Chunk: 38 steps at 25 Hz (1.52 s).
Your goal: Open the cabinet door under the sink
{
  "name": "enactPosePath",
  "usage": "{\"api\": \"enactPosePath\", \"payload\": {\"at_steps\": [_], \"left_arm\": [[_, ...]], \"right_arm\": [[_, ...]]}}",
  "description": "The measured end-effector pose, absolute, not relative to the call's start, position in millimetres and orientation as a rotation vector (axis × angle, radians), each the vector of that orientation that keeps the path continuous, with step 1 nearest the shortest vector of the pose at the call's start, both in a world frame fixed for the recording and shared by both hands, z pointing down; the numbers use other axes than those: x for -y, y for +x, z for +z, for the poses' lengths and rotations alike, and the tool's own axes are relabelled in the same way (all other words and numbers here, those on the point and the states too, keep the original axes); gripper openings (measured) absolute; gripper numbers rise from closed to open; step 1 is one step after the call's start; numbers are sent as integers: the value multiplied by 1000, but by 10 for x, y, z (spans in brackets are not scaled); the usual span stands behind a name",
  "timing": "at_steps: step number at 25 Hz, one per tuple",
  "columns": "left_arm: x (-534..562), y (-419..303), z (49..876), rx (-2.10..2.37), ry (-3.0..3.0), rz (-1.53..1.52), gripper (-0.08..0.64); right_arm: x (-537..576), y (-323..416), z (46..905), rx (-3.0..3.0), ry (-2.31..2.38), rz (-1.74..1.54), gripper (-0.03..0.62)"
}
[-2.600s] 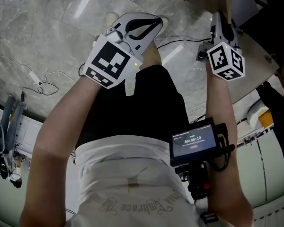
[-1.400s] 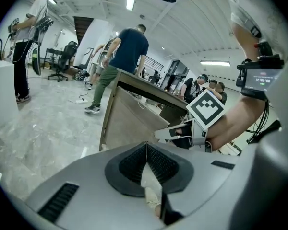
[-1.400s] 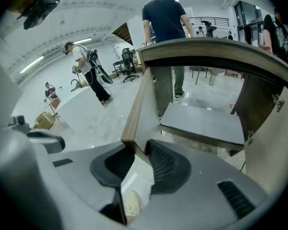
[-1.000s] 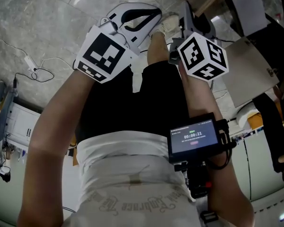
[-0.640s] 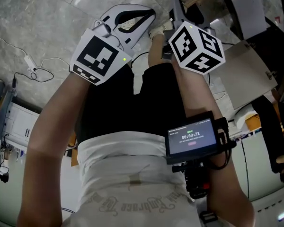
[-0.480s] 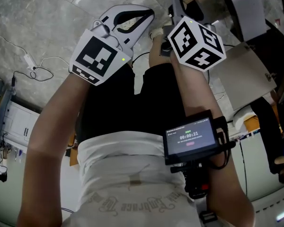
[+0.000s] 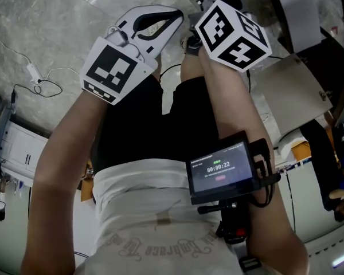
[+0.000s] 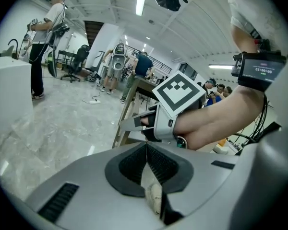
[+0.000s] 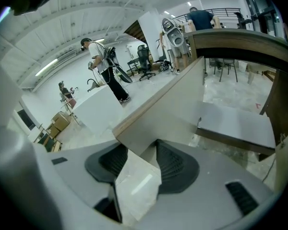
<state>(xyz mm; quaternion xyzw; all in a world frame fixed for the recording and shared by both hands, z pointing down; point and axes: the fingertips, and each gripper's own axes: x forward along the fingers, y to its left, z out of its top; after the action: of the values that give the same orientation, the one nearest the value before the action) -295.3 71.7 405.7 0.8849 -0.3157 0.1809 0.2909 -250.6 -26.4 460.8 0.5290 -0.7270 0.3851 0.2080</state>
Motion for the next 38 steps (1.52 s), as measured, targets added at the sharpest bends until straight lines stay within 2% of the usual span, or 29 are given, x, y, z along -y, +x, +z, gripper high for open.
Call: {"api": "enactPosePath", "payload": {"at_steps": [15,25,33,38], "left_arm": [[-808,-2927,4146,817,2362,483,11],[-760,-2553,3836,703,2478,528,11],[-954,-1877,3219,617,2593,601,11],[-1014,-1666,3083,586,2549,569,11]], "right_arm": [[168,-2606,4626,2145,1280,1039,189],[-211,-1803,4394,2096,1394,1060,43],[-465,-670,3659,2151,1523,997,18],[-634,-267,3369,2160,1594,956,15]]}}
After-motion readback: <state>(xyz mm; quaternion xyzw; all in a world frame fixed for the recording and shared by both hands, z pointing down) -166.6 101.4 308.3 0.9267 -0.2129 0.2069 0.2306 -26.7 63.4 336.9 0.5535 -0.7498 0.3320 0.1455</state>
